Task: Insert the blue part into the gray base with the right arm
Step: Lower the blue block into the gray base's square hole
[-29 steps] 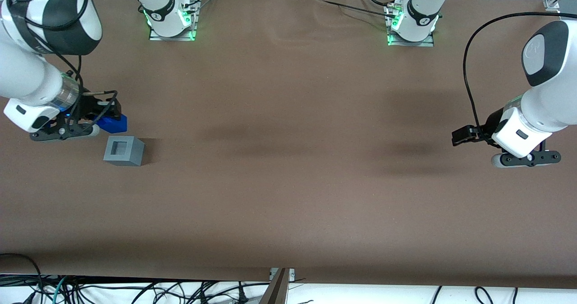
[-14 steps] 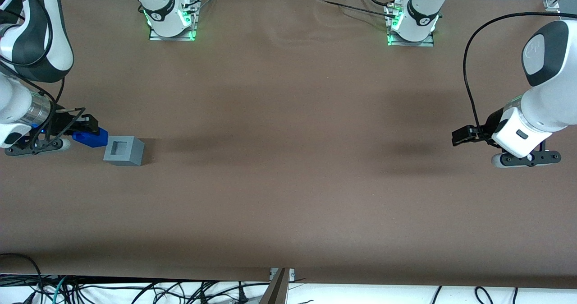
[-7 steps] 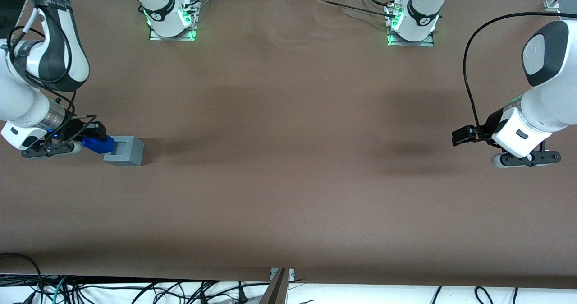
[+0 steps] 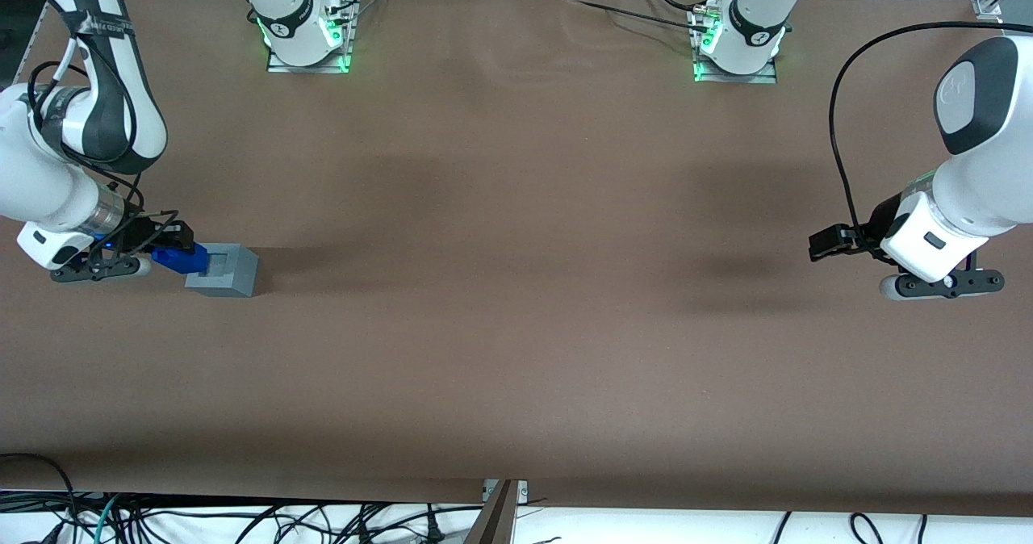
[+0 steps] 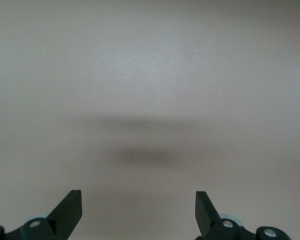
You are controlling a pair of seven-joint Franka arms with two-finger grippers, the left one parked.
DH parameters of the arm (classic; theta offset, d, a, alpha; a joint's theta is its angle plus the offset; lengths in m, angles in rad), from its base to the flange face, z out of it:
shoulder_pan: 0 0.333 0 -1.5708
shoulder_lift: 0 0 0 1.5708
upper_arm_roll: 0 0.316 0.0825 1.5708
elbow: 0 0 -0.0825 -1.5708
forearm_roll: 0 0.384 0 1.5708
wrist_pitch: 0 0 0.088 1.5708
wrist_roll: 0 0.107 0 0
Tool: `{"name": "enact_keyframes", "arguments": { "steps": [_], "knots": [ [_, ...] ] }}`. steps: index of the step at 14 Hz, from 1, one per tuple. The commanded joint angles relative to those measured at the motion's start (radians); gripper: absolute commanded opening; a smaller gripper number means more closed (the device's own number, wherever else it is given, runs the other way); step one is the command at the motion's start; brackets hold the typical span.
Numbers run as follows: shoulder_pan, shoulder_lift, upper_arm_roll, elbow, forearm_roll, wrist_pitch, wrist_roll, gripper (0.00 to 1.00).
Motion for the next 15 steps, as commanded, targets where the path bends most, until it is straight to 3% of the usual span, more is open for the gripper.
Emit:
{"name": "enact_keyframes", "arguments": {
  "steps": [1, 7, 15],
  "knots": [
    [-0.019, 0.006, 0.021, -0.008, 0.006, 0.023, -0.017, 0.14],
    [-0.017, -0.005, 0.022, -0.094, 0.006, 0.108, -0.008, 0.14],
    [-0.017, 0.006, 0.022, -0.096, 0.012, 0.110, 0.001, 0.14]
  ]
}}
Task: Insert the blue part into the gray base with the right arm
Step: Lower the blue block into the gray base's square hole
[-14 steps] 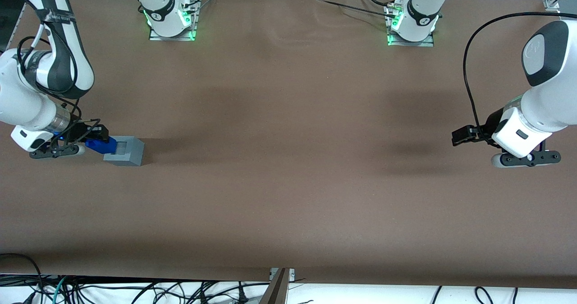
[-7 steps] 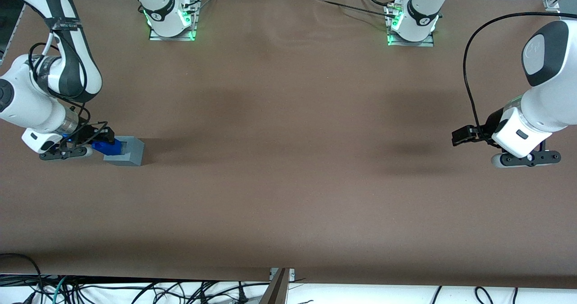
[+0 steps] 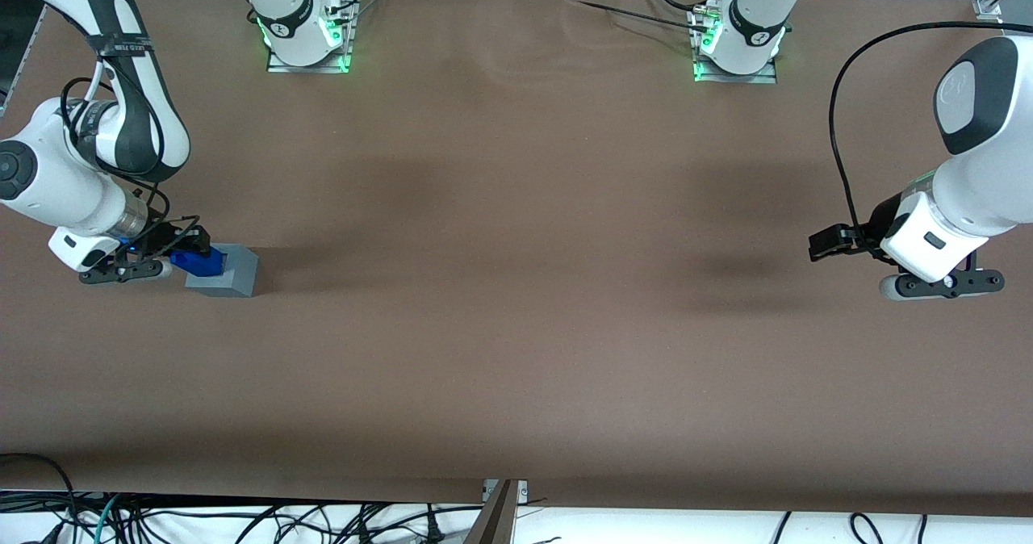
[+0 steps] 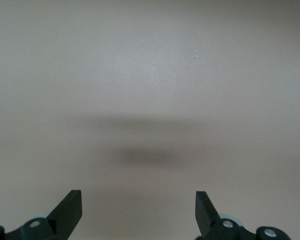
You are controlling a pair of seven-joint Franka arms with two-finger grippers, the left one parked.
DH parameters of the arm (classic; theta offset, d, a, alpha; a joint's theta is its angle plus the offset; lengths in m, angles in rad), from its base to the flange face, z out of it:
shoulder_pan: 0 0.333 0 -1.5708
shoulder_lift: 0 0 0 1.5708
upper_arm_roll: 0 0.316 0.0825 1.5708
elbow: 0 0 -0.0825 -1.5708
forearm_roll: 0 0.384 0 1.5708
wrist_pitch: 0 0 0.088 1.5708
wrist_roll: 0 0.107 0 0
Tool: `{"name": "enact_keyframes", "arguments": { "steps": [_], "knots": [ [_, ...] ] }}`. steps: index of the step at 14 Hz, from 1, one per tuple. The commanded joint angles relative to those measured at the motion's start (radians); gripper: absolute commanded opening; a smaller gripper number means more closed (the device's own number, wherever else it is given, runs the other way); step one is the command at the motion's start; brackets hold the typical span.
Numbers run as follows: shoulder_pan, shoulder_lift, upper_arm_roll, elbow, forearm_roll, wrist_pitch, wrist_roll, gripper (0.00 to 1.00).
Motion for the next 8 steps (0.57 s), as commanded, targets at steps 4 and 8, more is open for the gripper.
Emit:
{"name": "enact_keyframes", "arguments": {
  "steps": [4, 8],
  "knots": [
    [-0.017, -0.011, 0.020, -0.026, 0.012, 0.009, 0.038, 0.14],
    [-0.017, -0.009, 0.020, -0.023, 0.012, 0.007, 0.053, 0.14]
  ]
}}
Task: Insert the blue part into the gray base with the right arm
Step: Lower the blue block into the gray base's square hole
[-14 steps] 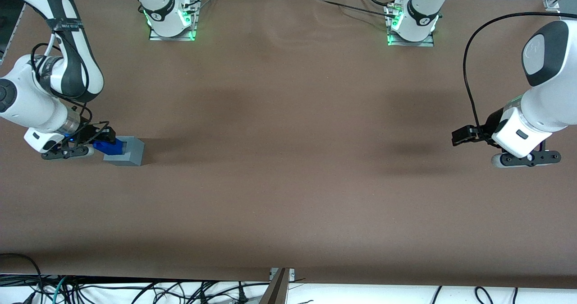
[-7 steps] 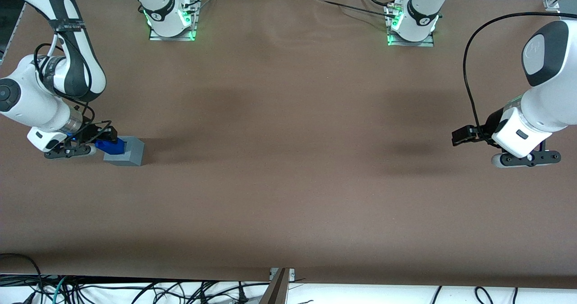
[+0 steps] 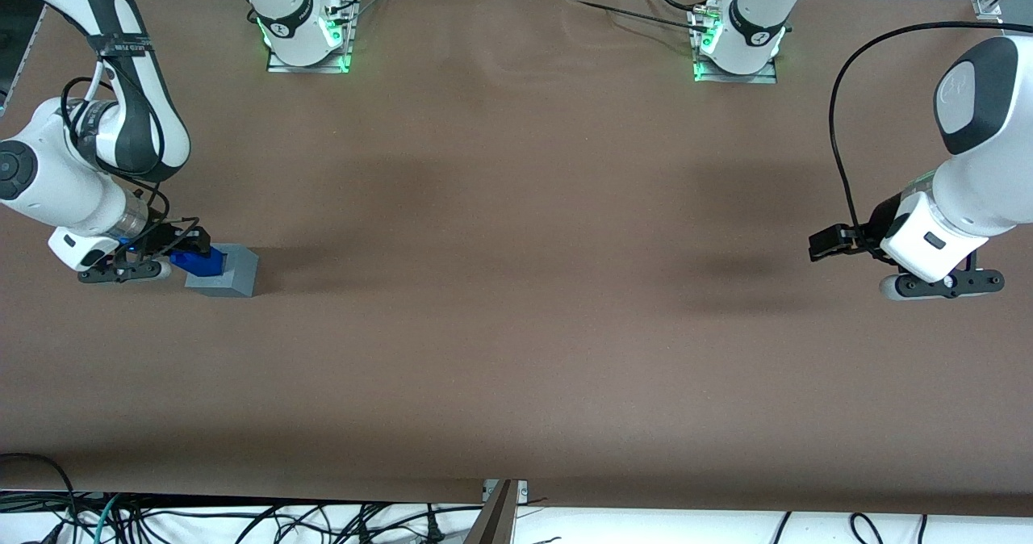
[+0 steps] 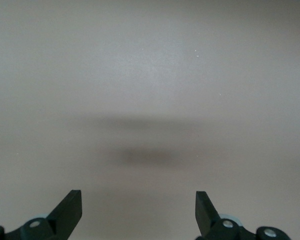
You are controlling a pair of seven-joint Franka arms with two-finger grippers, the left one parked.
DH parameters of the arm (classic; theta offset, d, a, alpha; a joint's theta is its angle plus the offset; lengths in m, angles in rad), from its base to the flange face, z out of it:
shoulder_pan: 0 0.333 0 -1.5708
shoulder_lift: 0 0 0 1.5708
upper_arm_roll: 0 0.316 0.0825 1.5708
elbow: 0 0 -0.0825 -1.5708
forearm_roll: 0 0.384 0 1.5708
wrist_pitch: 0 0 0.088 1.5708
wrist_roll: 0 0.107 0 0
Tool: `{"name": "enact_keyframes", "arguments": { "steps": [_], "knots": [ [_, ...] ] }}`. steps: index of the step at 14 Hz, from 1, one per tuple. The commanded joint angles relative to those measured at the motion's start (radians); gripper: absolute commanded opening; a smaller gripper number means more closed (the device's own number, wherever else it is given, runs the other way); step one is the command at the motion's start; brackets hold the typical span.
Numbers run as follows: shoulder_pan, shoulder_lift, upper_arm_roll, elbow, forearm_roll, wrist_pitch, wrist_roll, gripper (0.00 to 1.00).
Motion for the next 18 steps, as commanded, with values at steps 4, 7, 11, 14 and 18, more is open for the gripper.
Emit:
{"name": "enact_keyframes", "arguments": {
  "steps": [4, 7, 11, 14, 18],
  "knots": [
    [-0.013, -0.009, 0.021, -0.017, 0.010, 0.005, 0.038, 0.14],
    [-0.013, -0.005, 0.026, -0.017, 0.010, 0.005, 0.038, 0.14],
    [-0.011, 0.001, 0.026, -0.012, 0.012, 0.005, 0.038, 0.14],
    [-0.011, 0.014, 0.026, -0.002, 0.012, 0.005, 0.036, 0.14],
    [-0.013, 0.030, 0.026, 0.005, 0.013, 0.006, 0.035, 0.14]
  ]
}}
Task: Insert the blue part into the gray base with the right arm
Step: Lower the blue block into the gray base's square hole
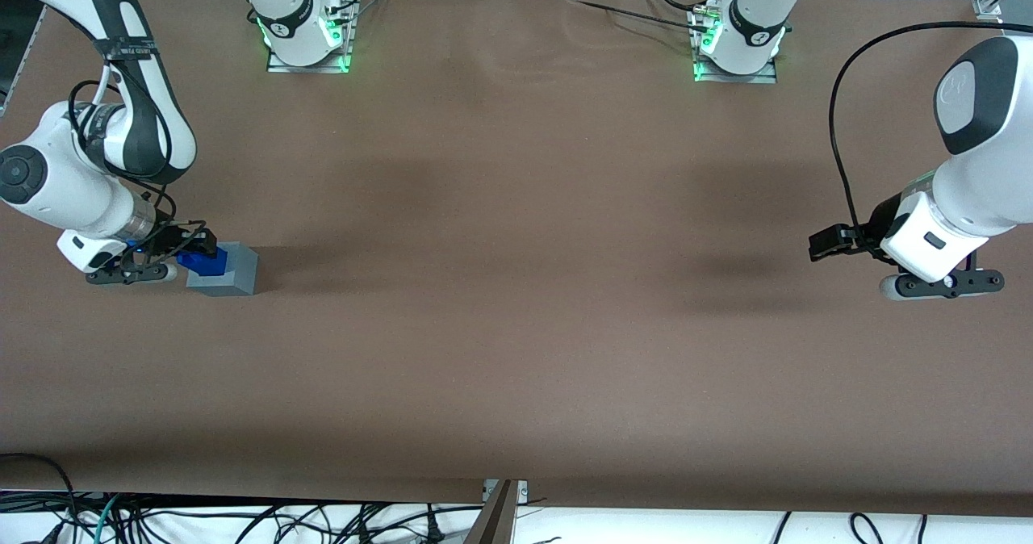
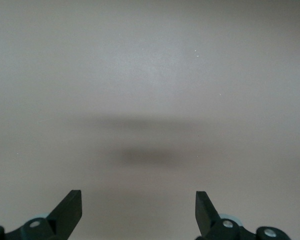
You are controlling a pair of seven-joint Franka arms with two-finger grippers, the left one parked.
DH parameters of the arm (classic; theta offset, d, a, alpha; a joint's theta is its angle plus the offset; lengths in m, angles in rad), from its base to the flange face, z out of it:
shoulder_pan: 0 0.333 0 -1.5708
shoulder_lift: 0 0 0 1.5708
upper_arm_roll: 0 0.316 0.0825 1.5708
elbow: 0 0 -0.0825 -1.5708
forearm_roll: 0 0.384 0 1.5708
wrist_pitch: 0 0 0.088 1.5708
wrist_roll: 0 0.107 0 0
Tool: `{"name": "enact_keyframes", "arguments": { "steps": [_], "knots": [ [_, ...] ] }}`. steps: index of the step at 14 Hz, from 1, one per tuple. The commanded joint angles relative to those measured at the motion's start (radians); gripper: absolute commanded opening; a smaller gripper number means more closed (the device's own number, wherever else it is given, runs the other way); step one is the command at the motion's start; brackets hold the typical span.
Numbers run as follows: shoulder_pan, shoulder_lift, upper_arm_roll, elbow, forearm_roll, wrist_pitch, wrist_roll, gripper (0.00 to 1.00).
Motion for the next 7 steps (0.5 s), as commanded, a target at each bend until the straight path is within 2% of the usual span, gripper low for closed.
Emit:
{"name": "enact_keyframes", "arguments": {
  "steps": [1, 6, 7],
  "knots": [
    [-0.013, 0.015, 0.013, 0.009, 0.013, 0.006, 0.002, 0.14],
    [-0.016, 0.030, 0.013, 0.011, 0.013, 0.012, 0.002, 0.15],
    [-0.016, 0.033, 0.013, 0.012, 0.013, 0.014, 0.002, 0.20]
  ]
}}
